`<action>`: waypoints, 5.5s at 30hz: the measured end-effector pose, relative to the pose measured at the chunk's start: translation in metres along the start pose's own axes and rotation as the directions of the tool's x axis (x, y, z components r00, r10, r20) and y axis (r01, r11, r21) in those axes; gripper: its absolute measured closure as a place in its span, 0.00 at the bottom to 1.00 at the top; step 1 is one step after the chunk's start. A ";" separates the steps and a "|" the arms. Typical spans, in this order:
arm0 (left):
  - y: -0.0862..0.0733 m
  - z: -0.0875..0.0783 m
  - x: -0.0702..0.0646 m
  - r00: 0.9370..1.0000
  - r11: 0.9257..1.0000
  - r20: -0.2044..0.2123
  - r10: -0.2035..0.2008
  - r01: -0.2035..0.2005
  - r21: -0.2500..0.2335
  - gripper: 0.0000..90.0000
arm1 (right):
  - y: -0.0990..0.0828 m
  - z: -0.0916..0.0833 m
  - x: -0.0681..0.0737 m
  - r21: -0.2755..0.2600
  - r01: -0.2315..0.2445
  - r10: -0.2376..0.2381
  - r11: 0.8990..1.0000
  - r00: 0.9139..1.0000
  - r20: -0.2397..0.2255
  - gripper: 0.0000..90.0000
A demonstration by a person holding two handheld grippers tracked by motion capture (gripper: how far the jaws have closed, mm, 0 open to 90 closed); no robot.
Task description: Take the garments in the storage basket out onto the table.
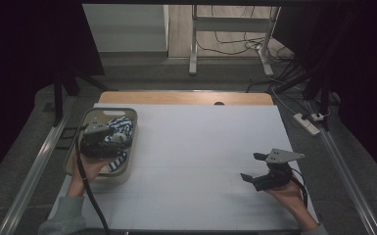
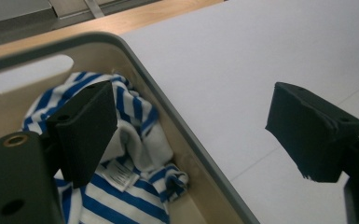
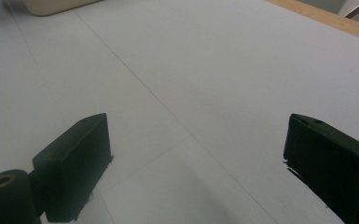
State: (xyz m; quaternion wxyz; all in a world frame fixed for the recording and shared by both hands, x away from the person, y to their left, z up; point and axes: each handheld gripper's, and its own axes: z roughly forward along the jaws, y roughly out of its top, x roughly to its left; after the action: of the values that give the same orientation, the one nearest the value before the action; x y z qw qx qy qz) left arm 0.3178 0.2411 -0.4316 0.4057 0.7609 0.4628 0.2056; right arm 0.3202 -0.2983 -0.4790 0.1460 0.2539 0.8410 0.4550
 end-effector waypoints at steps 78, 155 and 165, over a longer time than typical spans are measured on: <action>-0.006 0.096 0.079 0.992 0.906 -0.069 -0.108 0.126 0.405 0.03 | -0.004 0.008 0.003 0.064 0.019 -0.017 0.998 0.999 -0.029 0.08; 0.009 0.024 0.078 0.990 0.990 0.036 -0.138 0.136 0.047 0.67 | -0.004 0.010 0.004 0.075 0.026 -0.022 0.997 0.999 -0.048 0.11; 0.012 0.009 0.077 0.986 0.989 0.088 -0.140 0.143 -0.037 0.67 | -0.004 0.013 0.004 0.081 0.026 -0.022 0.996 0.999 -0.050 0.11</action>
State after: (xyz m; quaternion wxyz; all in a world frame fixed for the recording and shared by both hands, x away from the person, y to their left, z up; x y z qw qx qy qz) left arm 0.3677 0.3010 -0.4321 0.4547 0.7253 0.4936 0.1536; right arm 0.3219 -0.2895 -0.4894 0.1204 0.2382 0.8652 0.4246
